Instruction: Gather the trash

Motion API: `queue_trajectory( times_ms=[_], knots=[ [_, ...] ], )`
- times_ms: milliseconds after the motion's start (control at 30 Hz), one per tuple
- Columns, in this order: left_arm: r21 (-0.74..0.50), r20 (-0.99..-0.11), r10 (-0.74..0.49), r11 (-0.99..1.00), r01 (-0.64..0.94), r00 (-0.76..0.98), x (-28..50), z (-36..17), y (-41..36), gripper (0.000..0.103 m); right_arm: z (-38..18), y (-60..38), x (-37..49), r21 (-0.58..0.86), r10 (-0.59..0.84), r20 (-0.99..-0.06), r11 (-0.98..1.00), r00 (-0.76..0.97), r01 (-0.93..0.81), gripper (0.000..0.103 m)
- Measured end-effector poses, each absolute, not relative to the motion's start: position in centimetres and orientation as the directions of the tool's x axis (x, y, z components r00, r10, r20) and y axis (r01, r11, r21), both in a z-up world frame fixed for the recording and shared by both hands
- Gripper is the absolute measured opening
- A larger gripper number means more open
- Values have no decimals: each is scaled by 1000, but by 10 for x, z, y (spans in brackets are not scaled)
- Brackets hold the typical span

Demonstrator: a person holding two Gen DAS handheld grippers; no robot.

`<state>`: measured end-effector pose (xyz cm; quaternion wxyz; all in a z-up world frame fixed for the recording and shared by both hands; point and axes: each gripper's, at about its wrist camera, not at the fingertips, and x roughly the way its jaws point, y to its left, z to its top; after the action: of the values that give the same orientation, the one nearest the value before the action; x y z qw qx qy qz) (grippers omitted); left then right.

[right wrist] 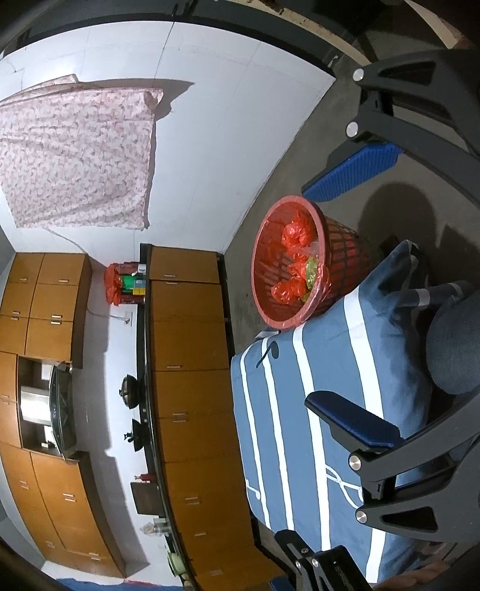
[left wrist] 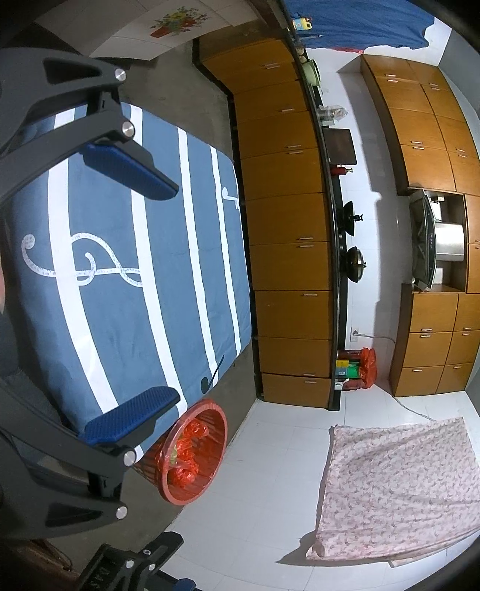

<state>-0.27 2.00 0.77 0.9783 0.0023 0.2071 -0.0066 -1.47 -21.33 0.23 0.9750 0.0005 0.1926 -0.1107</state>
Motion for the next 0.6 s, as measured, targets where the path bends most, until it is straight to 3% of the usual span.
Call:
queue_trajectory(
  times_ms=[600],
  knots=[
    [2,-405,-16,1000,19,914,-3,8,16,99,4,-219,-15,-45,-239,-385,970,892,240,101]
  ],
)
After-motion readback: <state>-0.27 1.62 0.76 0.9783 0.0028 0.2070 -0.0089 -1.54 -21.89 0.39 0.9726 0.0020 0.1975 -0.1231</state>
